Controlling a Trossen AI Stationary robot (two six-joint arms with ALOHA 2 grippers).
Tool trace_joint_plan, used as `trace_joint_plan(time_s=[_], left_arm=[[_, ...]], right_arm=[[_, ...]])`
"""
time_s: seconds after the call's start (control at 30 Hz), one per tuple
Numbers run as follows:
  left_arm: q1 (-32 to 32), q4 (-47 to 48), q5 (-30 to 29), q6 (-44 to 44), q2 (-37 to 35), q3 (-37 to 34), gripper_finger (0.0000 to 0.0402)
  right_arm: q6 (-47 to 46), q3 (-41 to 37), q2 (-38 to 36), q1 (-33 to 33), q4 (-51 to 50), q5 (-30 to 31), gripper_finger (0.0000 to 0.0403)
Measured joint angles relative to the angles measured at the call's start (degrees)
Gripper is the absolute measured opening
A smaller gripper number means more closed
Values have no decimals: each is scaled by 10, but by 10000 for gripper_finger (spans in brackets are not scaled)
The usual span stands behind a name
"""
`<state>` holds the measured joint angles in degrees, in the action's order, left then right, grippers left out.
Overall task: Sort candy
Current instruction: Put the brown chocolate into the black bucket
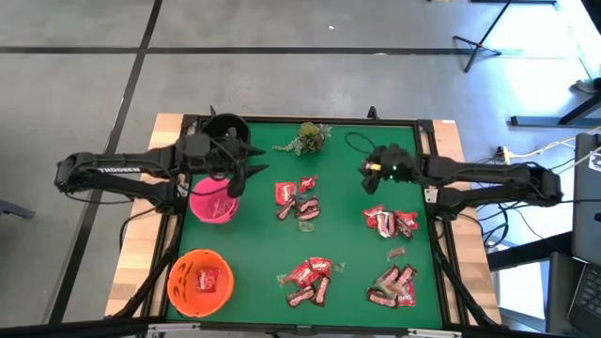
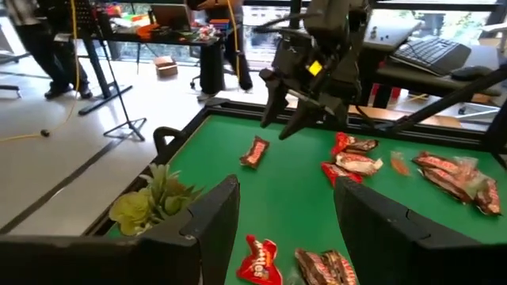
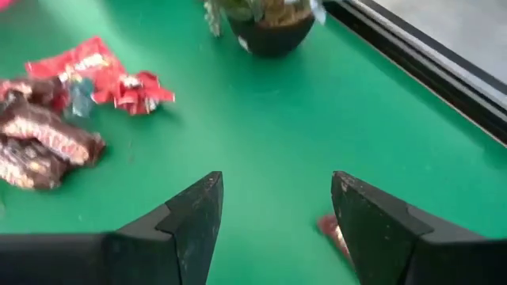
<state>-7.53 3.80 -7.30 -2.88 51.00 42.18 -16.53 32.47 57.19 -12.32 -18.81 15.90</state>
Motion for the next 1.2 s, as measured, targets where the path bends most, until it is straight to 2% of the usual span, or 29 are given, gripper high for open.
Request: trace_joint_plan(time_s=[0.17, 0.33, 0.53, 0.73, 0.9, 1.2], left_arm=[[30, 0, -23, -7, 0, 0, 195], [59, -9, -27, -28, 0, 0, 195], [86, -22, -47, -30, 0, 0, 195], [97, -31, -52, -26, 0, 0, 195], [106, -30, -53, -26, 0, 0, 195], [115, -32, -55, -10, 4, 0, 195]], right_arm=[[-35, -3, 0, 35, -65, 56, 234], [-100, -3, 1, 37, -148, 61, 234], [-173, -3, 4, 37, -197, 76, 234], [-177, -3, 4, 37, -210, 78, 234], [-171, -3, 4, 37, -210, 119, 234], [-157, -3, 4, 37, -208, 121, 234]])
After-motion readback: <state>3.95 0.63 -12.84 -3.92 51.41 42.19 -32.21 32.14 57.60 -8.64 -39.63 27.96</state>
